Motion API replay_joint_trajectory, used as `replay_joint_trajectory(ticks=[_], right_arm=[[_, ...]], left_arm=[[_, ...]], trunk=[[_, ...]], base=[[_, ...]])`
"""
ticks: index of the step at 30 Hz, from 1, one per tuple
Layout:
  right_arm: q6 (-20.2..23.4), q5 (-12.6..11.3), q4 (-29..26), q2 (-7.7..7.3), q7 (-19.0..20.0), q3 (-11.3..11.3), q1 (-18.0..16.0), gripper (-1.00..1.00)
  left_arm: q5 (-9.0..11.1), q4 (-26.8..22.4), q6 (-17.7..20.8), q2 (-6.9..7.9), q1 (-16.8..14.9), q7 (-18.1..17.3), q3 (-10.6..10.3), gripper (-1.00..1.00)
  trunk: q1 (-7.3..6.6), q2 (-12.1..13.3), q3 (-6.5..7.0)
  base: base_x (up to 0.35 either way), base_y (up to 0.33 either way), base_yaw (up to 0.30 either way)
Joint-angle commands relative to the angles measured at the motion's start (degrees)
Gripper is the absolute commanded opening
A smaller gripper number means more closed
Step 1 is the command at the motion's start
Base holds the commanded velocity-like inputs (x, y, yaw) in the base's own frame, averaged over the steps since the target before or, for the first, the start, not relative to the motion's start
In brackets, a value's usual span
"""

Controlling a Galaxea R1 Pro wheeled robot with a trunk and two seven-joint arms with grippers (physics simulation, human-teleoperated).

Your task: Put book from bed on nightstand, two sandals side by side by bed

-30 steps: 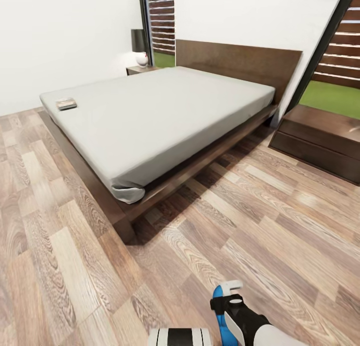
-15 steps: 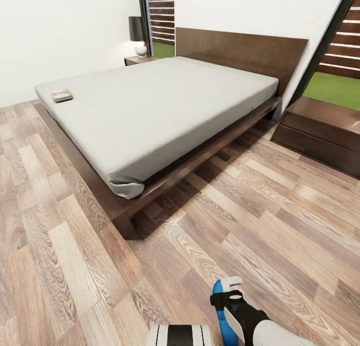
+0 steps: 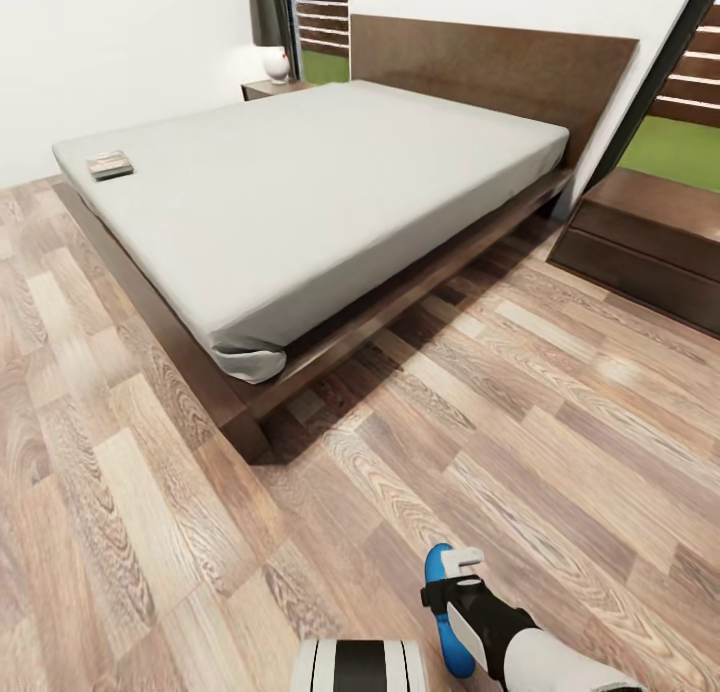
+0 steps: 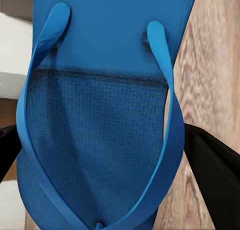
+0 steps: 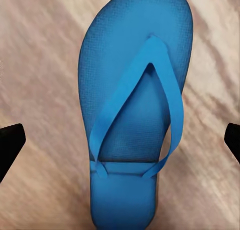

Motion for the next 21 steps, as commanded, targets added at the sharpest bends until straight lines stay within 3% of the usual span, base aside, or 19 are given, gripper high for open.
replay_joint_trajectory(ticks=[1, 16, 21], right_arm=[[0.4, -0.2, -0.1, -0.01, -0.3, 0.5, -0.1, 1.00], [0.7, -0.2, 0.0, -0.26, -0.3, 0.5, -2.0, 1.00], [0.7, -0.2, 0.1, -0.42, -0.3, 0.5, -2.7, 1.00]], left_arm=[[0.5, 0.0, -0.1, 0.00, 0.0, 0.2, -0.5, -1.00], [0.5, -0.1, -0.1, -0.02, 0.0, 0.2, -0.6, -1.00], [0.5, -0.1, -0.1, -0.02, 0.0, 0.2, -0.6, -1.00]], trunk=[[0.01, 0.0, -0.26], [0.01, 0.0, -0.26], [0.14, -0.1, -1.37]], base=[[0.000, 0.000, 0.000], [0.000, 0.000, 0.000], [0.000, 0.000, 0.000]])
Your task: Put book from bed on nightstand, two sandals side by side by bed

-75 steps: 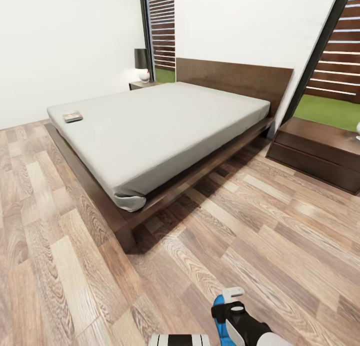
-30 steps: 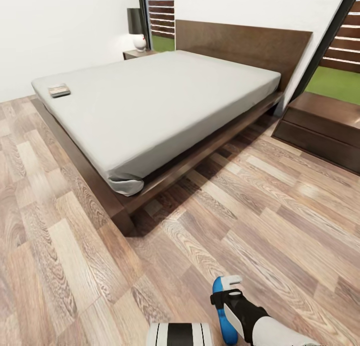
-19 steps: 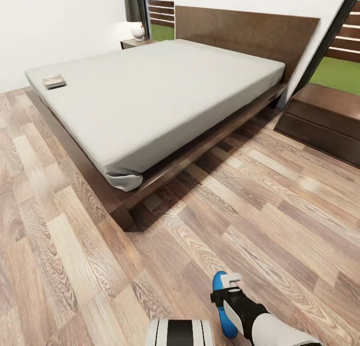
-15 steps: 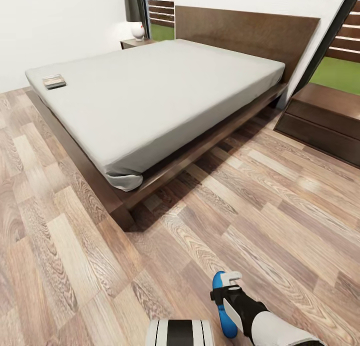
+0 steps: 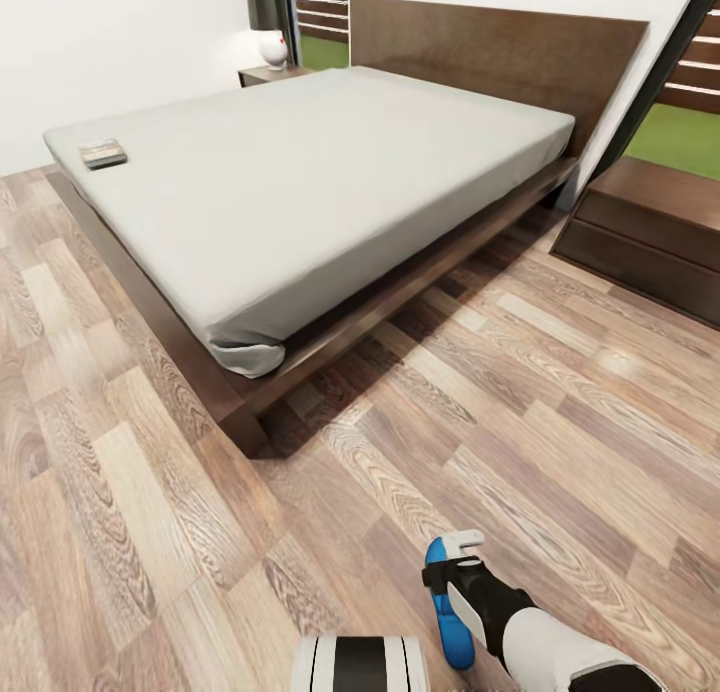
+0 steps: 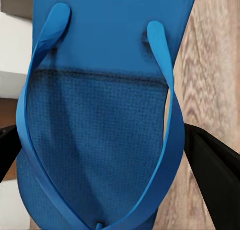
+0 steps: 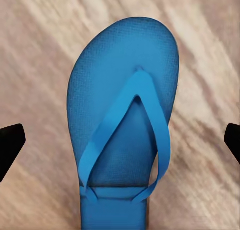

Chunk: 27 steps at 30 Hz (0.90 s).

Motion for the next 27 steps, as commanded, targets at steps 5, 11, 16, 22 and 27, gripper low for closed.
replay_joint_trajectory(ticks=[5, 11, 16, 22, 27], right_arm=[[0.4, -0.3, 0.0, -0.06, -0.3, 0.4, -0.6, 1.00], [0.4, -0.3, 0.0, -0.05, -0.3, 0.4, -1.2, 1.00], [0.5, -0.3, 0.0, -0.05, -0.3, 0.4, -1.4, 1.00], [0.5, -0.4, -0.1, 0.01, -0.3, 0.5, -1.5, 1.00], [0.5, -0.4, -0.2, 0.03, -0.3, 0.5, -1.5, 1.00]], left_arm=[[0.5, 0.0, -0.1, 0.01, 0.0, 0.2, -0.5, -1.00], [0.5, 0.0, -0.1, 0.01, 0.0, 0.2, -0.5, -1.00], [0.5, 0.0, -0.1, 0.01, 0.0, 0.2, -0.5, -1.00], [0.5, 0.0, -0.1, 0.01, 0.0, 0.2, -0.5, -1.00], [0.5, 0.0, -0.1, 0.01, 0.0, 0.2, -0.5, -1.00]], trunk=[[0.12, -0.1, -1.15], [0.27, -0.2, -2.48], [0.37, -0.2, -3.37], [0.45, -0.3, -4.03], [0.58, -0.3, -5.14]], base=[[0.000, 0.000, 0.000], [0.000, 0.000, 0.000], [0.000, 0.000, 0.000], [0.000, 0.000, 0.000], [0.000, 0.000, 0.000]])
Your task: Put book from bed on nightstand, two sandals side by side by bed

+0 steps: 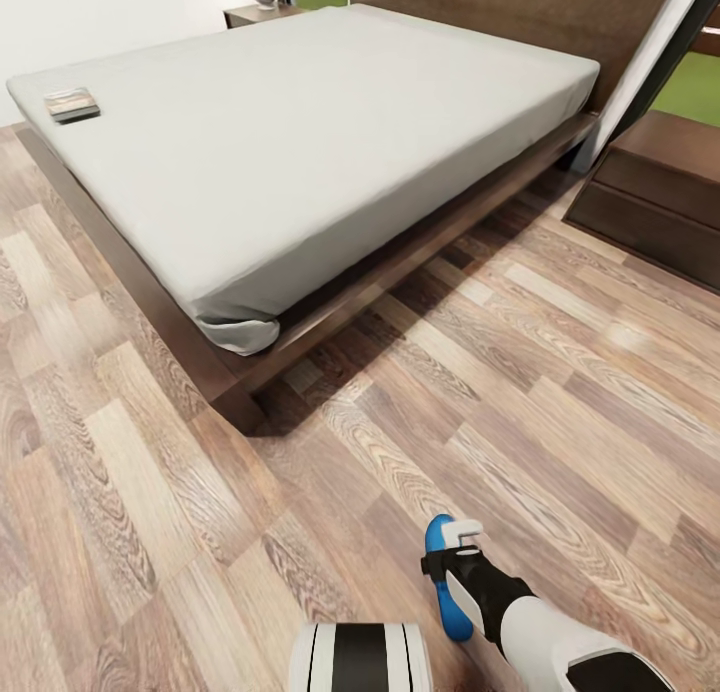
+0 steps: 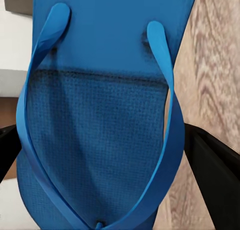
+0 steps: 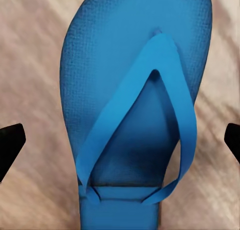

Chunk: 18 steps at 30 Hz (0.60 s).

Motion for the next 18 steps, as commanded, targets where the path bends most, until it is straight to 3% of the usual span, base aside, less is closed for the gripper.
replay_joint_trajectory(ticks=[1, 13, 18], right_arm=[[0.4, -0.3, -0.1, -0.01, -0.3, 0.5, 0.0, 1.00], [1.7, -0.3, 0.2, -0.04, -0.3, 0.5, -1.6, 1.00], [4.4, -0.2, 0.0, -0.04, -0.3, 0.5, -2.1, 1.00]], left_arm=[[0.5, 0.0, -0.1, 0.01, 0.0, 0.2, -0.5, -1.00], [0.4, 0.0, -0.1, 0.01, 0.0, 0.2, -0.5, -1.00], [0.4, 0.0, -0.1, 0.01, 0.0, 0.2, -0.5, -1.00]], trunk=[[0.01, 0.0, -0.26], [0.32, -0.2, -2.92], [0.32, -0.2, -2.92]], base=[[0.000, 0.000, 0.000], [0.000, 0.000, 0.000], [0.000, 0.000, 0.000]])
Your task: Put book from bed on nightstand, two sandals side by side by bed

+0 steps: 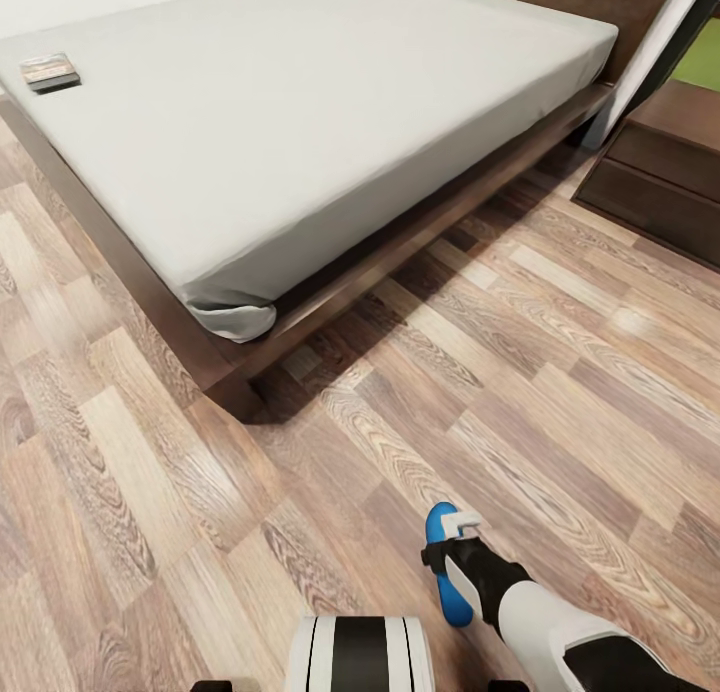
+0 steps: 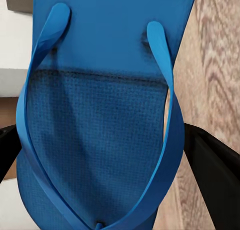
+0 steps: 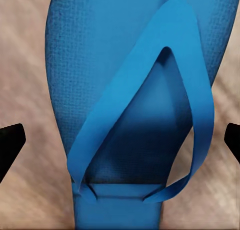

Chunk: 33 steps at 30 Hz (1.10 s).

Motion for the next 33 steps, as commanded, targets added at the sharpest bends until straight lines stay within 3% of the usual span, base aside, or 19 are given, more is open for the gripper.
replay_joint_trajectory(ticks=[1, 8, 15, 33], right_arm=[[0.8, -0.2, -0.2, -0.02, -0.3, 0.4, -0.1, 1.00], [1.5, -0.2, -0.3, -0.05, -0.3, 0.4, -0.3, 1.00], [1.7, -0.2, -0.4, -0.06, -0.3, 0.4, -0.4, 1.00], [1.7, -0.2, -0.3, -0.07, -0.3, 0.4, -1.5, 1.00]], left_arm=[[0.5, 0.0, -0.1, 0.01, 0.0, 0.2, -0.5, -1.00], [0.5, 0.0, -0.1, 0.01, 0.0, 0.2, -0.5, -1.00], [0.5, 0.0, -0.1, 0.01, 0.0, 0.2, -0.5, -1.00], [0.4, 0.0, -0.1, 0.00, 0.0, 0.2, -0.5, -1.00]], trunk=[[-0.01, 0.0, -0.03], [-0.01, 0.0, -0.03], [0.17, -0.1, -1.58], [0.17, -0.1, -1.58]], base=[[0.000, 0.000, 0.000], [0.000, 0.000, 0.000], [0.000, 0.000, 0.000], [0.000, 0.000, 0.000]])
